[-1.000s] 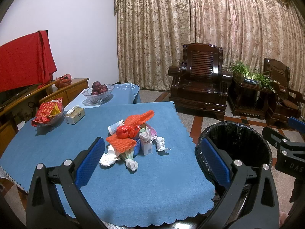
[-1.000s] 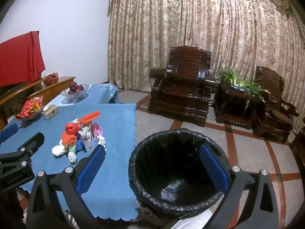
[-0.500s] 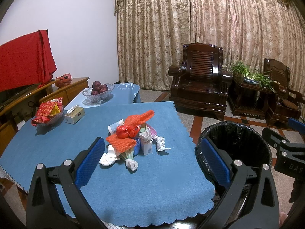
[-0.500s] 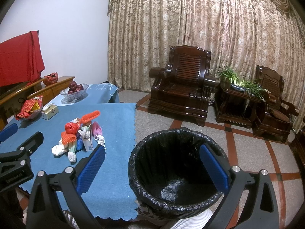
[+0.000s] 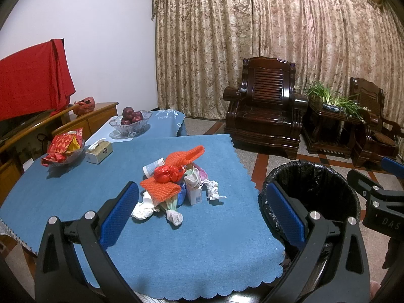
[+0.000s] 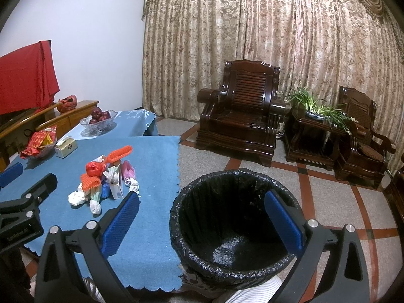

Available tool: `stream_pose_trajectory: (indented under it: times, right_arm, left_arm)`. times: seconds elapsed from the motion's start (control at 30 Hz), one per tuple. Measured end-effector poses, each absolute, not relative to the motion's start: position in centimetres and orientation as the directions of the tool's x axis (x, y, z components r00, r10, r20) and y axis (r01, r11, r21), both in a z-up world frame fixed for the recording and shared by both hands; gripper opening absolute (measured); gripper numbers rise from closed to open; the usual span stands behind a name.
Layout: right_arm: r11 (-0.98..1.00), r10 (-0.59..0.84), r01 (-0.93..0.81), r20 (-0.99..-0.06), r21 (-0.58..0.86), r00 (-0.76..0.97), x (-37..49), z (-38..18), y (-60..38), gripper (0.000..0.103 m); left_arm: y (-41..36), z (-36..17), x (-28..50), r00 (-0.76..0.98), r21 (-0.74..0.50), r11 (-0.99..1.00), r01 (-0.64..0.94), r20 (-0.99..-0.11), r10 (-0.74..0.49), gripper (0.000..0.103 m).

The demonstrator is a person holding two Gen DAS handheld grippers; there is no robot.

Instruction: Collect trash

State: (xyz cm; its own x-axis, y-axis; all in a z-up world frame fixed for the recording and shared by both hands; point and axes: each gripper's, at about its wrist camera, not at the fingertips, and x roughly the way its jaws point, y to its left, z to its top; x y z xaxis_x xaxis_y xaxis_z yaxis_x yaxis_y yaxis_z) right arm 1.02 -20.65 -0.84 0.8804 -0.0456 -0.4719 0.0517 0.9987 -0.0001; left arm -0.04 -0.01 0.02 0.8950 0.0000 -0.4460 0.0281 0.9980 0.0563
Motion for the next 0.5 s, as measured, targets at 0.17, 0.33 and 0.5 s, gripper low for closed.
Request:
stream_pose_trajectory:
  times: [0.17, 0.33, 0.5]
  right_arm:
    - [0.999, -0.046, 0.052, -0.472, 0.0, 0.88, 1.05, -0.85, -20.64, 0.097]
    - [0.999, -0.046, 0.052, -0.473, 0.0, 0.88, 1.07, -0.79, -20.66, 0.097]
    - [0.999, -0.046, 0.052, -0.473, 0.0, 0.88, 1.11, -0.77, -20.69, 0.097]
  left_arm:
    - [-0.01, 0.01, -0.04, 0.895, 0.056, 0.998, 0.028, -0.446, 0.0, 0.098]
    - [-0.01, 0.01, -0.04, 0.895, 0.056, 0.998, 0.028, -0.446, 0.0, 0.098]
    - [-0.01, 0.02, -0.04, 0.895, 0.055, 0.998, 0.027, -0.446, 0.0, 0.098]
